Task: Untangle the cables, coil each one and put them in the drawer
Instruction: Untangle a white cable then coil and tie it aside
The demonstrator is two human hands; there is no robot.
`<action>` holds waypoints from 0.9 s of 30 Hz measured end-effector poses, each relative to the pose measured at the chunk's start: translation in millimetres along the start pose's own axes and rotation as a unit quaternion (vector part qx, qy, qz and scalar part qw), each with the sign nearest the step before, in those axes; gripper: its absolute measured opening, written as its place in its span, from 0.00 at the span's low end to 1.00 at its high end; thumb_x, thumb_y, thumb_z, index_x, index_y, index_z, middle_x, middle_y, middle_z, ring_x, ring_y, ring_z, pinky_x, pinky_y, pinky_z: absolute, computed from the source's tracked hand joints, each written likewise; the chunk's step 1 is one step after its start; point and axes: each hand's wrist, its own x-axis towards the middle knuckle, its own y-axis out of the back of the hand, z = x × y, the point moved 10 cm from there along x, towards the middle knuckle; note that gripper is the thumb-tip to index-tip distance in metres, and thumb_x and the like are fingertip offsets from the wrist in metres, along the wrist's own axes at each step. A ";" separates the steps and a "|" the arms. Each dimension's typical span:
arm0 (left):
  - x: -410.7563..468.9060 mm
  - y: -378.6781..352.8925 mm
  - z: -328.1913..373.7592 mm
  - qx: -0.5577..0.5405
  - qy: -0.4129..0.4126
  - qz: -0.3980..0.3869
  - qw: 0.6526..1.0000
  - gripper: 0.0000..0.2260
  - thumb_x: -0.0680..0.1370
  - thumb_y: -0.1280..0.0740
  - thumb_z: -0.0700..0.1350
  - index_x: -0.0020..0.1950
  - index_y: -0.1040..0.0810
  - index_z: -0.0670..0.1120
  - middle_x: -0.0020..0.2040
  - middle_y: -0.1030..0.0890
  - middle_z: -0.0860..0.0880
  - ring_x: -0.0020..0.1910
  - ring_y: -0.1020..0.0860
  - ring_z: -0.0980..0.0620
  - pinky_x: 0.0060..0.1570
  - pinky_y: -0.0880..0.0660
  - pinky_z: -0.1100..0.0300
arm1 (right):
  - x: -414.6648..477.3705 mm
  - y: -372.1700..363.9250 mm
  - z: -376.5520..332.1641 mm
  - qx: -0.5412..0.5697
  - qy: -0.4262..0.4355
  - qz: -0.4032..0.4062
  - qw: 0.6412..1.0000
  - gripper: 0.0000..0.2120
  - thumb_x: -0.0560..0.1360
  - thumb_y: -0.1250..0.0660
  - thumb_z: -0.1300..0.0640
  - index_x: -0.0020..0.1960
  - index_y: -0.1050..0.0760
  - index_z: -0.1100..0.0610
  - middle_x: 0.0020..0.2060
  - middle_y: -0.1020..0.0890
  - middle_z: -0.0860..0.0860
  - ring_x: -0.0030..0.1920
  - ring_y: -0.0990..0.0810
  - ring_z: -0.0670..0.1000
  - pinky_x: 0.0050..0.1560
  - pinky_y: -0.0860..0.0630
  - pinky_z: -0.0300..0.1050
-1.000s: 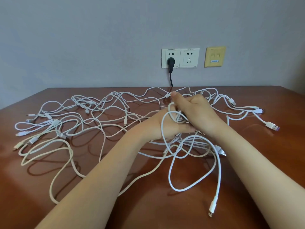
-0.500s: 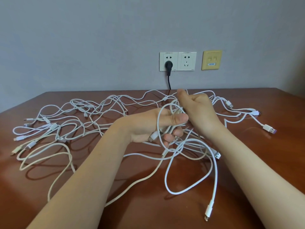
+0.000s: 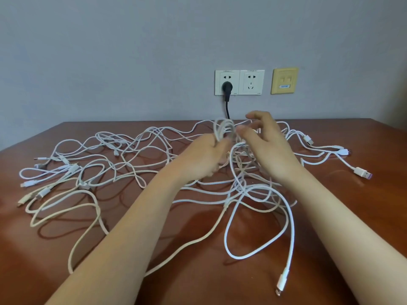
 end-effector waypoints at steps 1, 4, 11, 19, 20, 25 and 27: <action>3.7 10.4 -7.6 -0.037 0.016 0.045 0.998 0.15 0.82 0.46 0.46 0.36 0.31 0.45 0.24 0.35 0.53 0.16 0.39 0.61 0.20 0.41 0.70 | -1.1 -5.6 2.8 -0.013 -0.008 -0.026 1.000 0.20 0.75 0.36 0.49 0.65 0.35 0.51 0.54 0.27 0.49 0.52 0.24 0.51 0.56 0.28 0.48; 4.2 35.9 -24.6 -0.136 0.055 0.146 0.978 0.12 0.82 0.47 0.42 0.41 0.30 0.43 0.26 0.36 0.51 0.15 0.41 0.60 0.18 0.44 0.71 | -7.9 -17.4 4.2 -0.085 -0.007 -0.083 0.993 0.27 0.74 0.35 0.50 0.70 0.41 0.51 0.49 0.25 0.46 0.48 0.23 0.51 0.54 0.27 0.50; 2.4 36.0 -10.0 -0.195 0.020 0.133 0.972 0.13 0.82 0.47 0.41 0.40 0.29 0.44 0.22 0.37 0.54 0.17 0.42 0.59 0.18 0.45 0.70 | -5.2 -0.8 28.2 -0.516 -0.043 -0.036 0.855 0.25 0.76 0.40 0.52 0.70 0.42 0.57 0.64 0.32 0.58 0.64 0.32 0.60 0.61 0.36 0.56; 2.5 5.5 -9.7 -0.044 0.021 0.021 0.999 0.13 0.82 0.47 0.43 0.39 0.30 0.44 0.23 0.36 0.53 0.16 0.42 0.59 0.21 0.44 0.69 | -18.4 28.4 -52.3 -0.276 0.143 0.128 0.942 0.27 0.63 0.44 0.68 0.62 0.29 0.64 0.59 0.29 0.62 0.55 0.28 0.64 0.50 0.33 0.50; 2.9 4.4 -9.1 -0.003 0.012 0.022 1.000 0.15 0.82 0.46 0.44 0.37 0.31 0.44 0.20 0.36 0.55 0.16 0.41 0.58 0.21 0.42 0.68 | -21.7 25.4 -65.0 -0.274 0.181 0.139 0.934 0.27 0.62 0.48 0.64 0.59 0.28 0.65 0.57 0.27 0.63 0.54 0.26 0.65 0.54 0.32 0.52; -3.3 -8.1 4.8 0.090 -0.047 0.002 0.995 0.04 0.78 0.40 0.37 0.47 0.26 0.43 0.37 0.26 0.51 0.35 0.30 0.52 0.32 0.30 0.65 | -29.4 -27.0 -73.3 -0.292 0.281 0.007 0.914 0.29 0.65 0.51 0.57 0.62 0.27 0.63 0.63 0.27 0.62 0.66 0.30 0.60 0.70 0.49 0.56; -5.7 -11.5 10.9 0.127 -0.069 -0.005 0.989 0.09 0.78 0.38 0.35 0.57 0.25 0.40 0.46 0.27 0.51 0.41 0.28 0.55 0.37 0.32 0.75 | -29.8 -32.6 -68.1 -0.277 0.291 -0.047 0.915 0.24 0.71 0.51 0.55 0.60 0.25 0.60 0.61 0.25 0.59 0.64 0.29 0.58 0.70 0.46 0.54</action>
